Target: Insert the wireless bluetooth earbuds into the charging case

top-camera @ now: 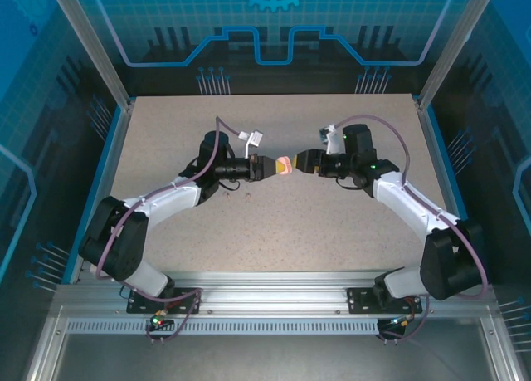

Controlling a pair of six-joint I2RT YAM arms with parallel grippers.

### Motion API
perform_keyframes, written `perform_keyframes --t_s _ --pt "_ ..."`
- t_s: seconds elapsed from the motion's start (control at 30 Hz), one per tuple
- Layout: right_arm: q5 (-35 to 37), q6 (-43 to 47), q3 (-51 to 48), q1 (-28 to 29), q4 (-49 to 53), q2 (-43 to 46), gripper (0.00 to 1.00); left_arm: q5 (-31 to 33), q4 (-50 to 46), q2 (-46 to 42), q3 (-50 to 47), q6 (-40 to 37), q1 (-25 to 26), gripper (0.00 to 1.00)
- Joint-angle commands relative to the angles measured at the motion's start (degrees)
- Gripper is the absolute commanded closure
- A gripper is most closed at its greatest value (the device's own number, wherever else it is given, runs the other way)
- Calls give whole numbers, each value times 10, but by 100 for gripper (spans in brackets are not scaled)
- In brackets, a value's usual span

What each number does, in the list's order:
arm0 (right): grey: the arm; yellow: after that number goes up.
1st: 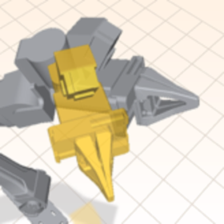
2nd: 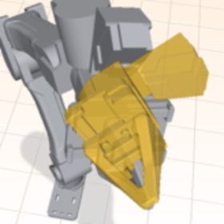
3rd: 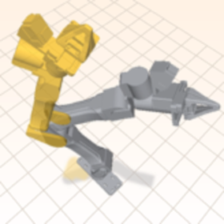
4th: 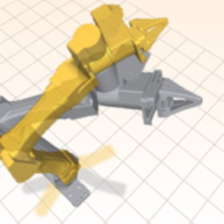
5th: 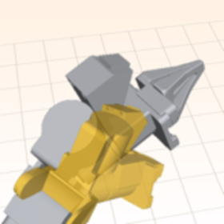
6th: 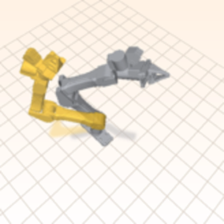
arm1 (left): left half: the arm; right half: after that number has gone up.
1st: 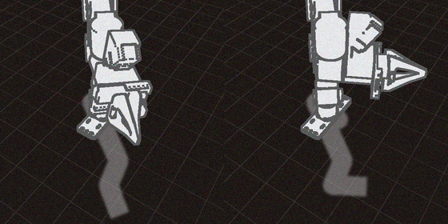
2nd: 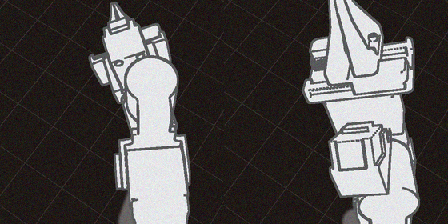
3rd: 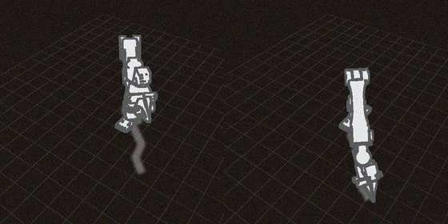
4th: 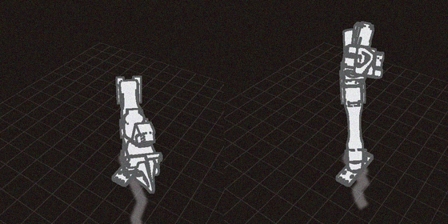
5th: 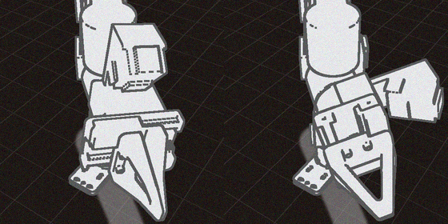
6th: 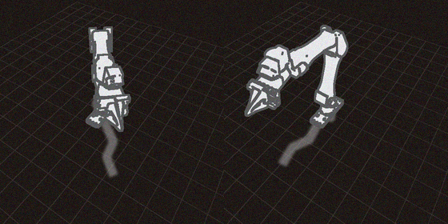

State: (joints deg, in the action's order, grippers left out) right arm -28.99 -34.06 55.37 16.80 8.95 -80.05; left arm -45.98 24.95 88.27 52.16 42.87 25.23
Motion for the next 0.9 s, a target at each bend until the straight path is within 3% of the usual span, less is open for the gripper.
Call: perform_keyframes --t_s 0.0,0.17,0.43,0.87 --pt "-15 -6 -12 -22 -3 -14 37 -17 11 -28 27 -18 -3 100" --pt "-32 -3 -12 -29 5 14 38 -13 13 -25 24 -19 -3 100" --pt "-126 -2 -11 -21 -31 63 39 -9 30 -11 31 -8 -3 100" --pt "-114 0 26 23 -31 15 48 -8 48 1 40 5 -3 100"
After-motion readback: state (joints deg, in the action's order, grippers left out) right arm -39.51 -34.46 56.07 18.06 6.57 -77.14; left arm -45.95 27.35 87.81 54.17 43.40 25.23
